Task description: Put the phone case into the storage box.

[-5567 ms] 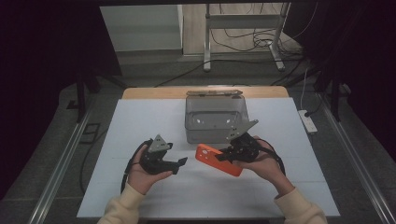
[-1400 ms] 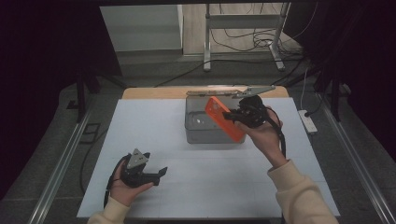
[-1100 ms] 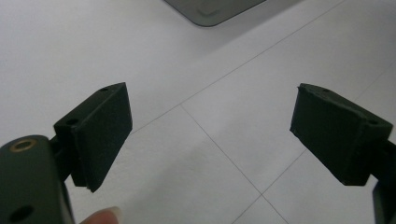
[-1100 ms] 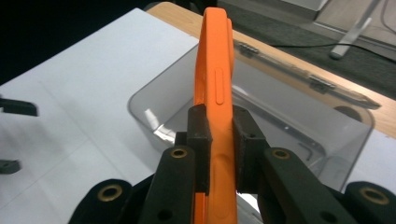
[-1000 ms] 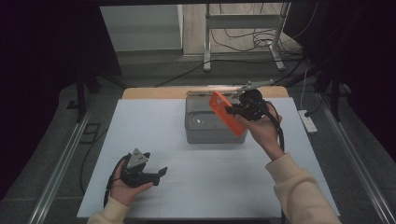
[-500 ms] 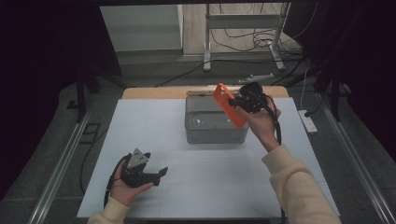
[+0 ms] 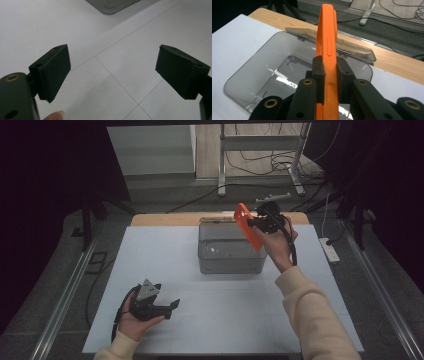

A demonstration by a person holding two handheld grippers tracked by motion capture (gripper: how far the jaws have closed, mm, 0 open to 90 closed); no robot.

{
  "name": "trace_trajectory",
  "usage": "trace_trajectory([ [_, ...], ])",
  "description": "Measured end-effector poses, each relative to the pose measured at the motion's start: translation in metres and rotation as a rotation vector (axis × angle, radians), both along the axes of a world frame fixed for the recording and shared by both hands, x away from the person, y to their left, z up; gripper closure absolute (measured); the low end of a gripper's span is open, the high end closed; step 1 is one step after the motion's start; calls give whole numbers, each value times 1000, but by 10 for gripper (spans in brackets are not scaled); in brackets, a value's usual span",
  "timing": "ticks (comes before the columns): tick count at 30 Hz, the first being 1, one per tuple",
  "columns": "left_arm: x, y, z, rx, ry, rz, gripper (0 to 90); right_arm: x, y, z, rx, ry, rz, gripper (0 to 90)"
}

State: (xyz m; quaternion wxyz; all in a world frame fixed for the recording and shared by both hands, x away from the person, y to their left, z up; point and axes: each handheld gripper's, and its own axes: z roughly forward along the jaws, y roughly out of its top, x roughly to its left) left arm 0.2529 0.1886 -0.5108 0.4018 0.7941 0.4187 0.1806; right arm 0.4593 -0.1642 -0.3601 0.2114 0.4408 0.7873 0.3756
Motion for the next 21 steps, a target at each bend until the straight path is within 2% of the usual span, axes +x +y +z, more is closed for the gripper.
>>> trace_trajectory([
  [9, 0, 0, -1, 3, 1, -2, 130, 18, -2, -13, -27, 21, -71, 793],
  [14, 0, 0, -1, 3, 2, -3, 130, 26, -3, -15, -39, 24, -98, 793],
  [21, 0, 0, -1, 5, 2, -4, 131, 33, -9, -17, -31, 37, -141, 793],
])
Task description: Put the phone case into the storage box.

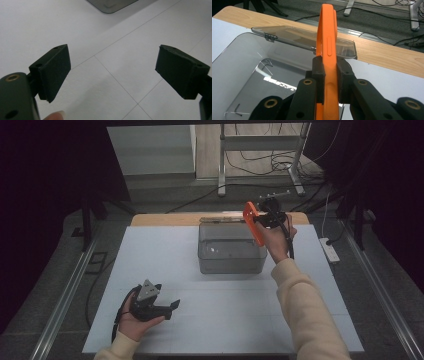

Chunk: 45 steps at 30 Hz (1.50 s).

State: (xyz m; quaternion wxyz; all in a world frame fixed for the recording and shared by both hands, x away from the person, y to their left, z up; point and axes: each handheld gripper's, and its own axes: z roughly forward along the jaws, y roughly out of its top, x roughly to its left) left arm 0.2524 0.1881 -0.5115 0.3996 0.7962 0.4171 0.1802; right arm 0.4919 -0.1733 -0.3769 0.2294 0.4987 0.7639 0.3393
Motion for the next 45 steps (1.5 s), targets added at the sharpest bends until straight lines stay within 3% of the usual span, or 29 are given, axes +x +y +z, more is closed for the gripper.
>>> trace_trajectory([
  [9, -1, -1, 1, -6, -5, -2, 132, -4, 0, 3, -1, 1, -5, 793],
  [27, -3, -2, 5, -14, -12, -12, 134, -22, 3, 9, -55, 9, -10, 794],
  [45, -3, -1, 6, -13, -14, -16, 136, -28, 3, -8, -57, 23, -45, 794],
])
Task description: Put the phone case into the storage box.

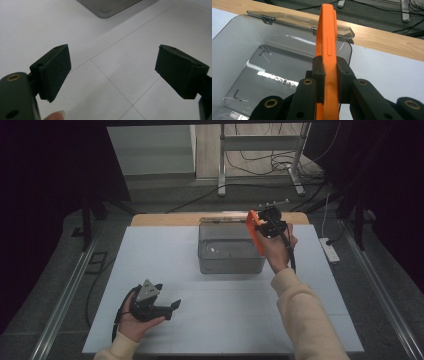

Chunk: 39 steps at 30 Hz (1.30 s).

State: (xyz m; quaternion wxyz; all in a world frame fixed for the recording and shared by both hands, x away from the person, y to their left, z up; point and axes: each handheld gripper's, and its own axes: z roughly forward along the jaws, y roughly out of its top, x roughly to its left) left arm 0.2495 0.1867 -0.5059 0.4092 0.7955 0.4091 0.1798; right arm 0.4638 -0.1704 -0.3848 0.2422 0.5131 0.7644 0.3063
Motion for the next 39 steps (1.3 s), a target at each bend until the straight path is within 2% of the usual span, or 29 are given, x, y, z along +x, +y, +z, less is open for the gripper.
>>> trace_trajectory([
  [18, 0, 1, -1, -3, 1, 2, 136, 3, 6, -20, -18, 25, -19, 794],
  [30, 0, 0, -1, 0, 2, 2, 136, 4, 8, -29, -31, 31, -43, 793],
  [39, 0, 0, -1, -1, 1, 2, 136, 5, 10, -35, -40, 37, -38, 794],
])
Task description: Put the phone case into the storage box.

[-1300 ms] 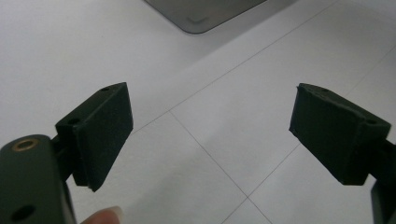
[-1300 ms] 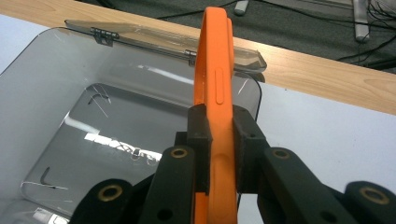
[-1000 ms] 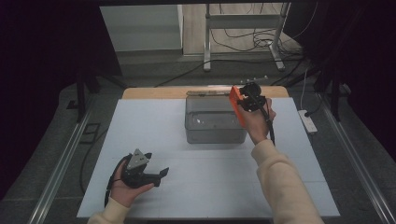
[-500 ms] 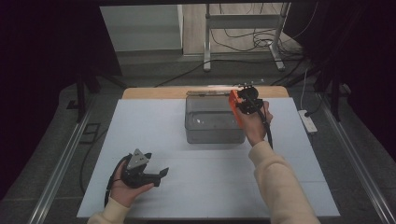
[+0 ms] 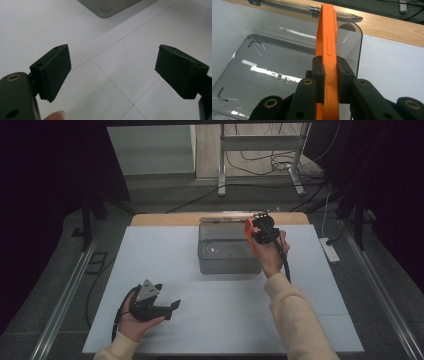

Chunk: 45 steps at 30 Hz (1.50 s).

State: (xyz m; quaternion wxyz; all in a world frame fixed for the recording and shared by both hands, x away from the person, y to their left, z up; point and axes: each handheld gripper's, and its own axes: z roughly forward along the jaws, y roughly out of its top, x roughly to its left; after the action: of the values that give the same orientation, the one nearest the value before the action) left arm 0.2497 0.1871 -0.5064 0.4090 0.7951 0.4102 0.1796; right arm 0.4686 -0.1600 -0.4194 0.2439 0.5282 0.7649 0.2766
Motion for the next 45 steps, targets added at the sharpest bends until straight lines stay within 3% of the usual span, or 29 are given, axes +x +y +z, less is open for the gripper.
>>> trace_trajectory([
  [45, 0, 0, -1, 1, 4, 0, 139, 7, 3, -24, -3, 51, -2, 792],
])
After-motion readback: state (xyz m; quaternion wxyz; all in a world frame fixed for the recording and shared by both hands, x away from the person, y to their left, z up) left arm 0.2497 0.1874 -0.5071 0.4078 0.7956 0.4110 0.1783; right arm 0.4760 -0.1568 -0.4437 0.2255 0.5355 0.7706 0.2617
